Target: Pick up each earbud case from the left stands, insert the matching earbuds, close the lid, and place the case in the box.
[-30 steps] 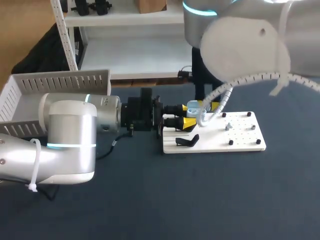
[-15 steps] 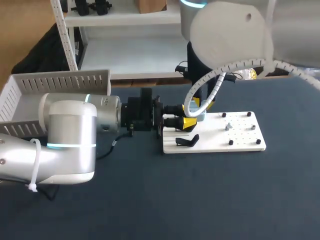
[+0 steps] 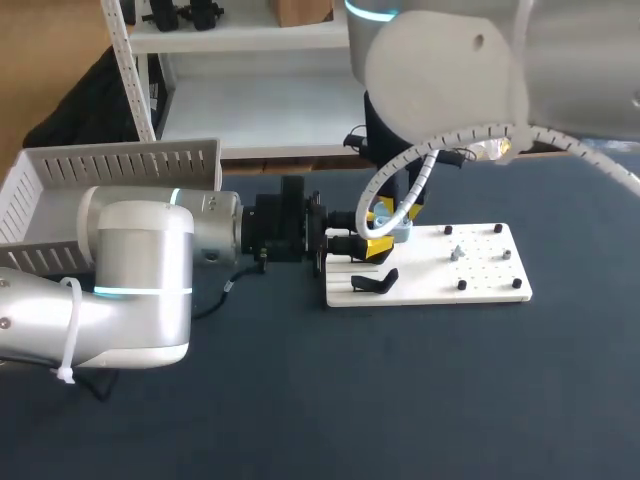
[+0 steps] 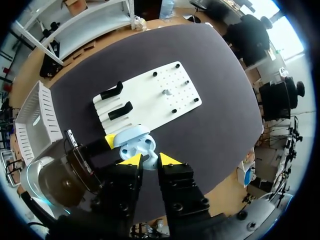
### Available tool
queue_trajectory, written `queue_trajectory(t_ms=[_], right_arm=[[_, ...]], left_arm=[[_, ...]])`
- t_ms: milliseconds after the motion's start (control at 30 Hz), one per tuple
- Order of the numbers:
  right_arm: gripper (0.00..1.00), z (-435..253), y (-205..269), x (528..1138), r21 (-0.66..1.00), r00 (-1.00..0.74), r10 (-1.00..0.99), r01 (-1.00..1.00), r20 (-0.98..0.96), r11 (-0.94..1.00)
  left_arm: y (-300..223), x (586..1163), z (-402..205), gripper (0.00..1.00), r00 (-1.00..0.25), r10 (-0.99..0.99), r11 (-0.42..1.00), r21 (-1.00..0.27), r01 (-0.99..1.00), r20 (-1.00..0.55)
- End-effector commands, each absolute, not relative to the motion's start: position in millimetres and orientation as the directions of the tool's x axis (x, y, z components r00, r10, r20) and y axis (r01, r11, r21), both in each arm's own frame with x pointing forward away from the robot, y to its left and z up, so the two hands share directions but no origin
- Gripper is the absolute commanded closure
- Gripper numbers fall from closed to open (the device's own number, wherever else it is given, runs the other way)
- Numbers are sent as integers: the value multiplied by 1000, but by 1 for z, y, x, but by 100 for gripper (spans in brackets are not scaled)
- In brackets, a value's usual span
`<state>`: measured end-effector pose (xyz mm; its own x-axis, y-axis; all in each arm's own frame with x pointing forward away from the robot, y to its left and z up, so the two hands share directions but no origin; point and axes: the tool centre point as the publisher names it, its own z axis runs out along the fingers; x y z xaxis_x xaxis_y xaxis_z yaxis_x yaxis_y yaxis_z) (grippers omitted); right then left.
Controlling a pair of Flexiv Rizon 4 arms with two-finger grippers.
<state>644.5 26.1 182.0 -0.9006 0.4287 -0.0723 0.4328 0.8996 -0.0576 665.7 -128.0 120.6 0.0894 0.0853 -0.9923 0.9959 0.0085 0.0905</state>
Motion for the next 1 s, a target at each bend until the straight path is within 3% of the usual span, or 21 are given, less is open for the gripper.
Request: queue_trajectory(t_ms=[33,1000], right_arm=[[100,181,28,647,-66,-898,434,438,-67,896],[100,173,27,655,-75,-886,460,463,-56,883]], left_arm=[[-128,666,120,100,92,81,11,93,996,-992],[-128,666,120,100,92,81,11,93,996,-992]])
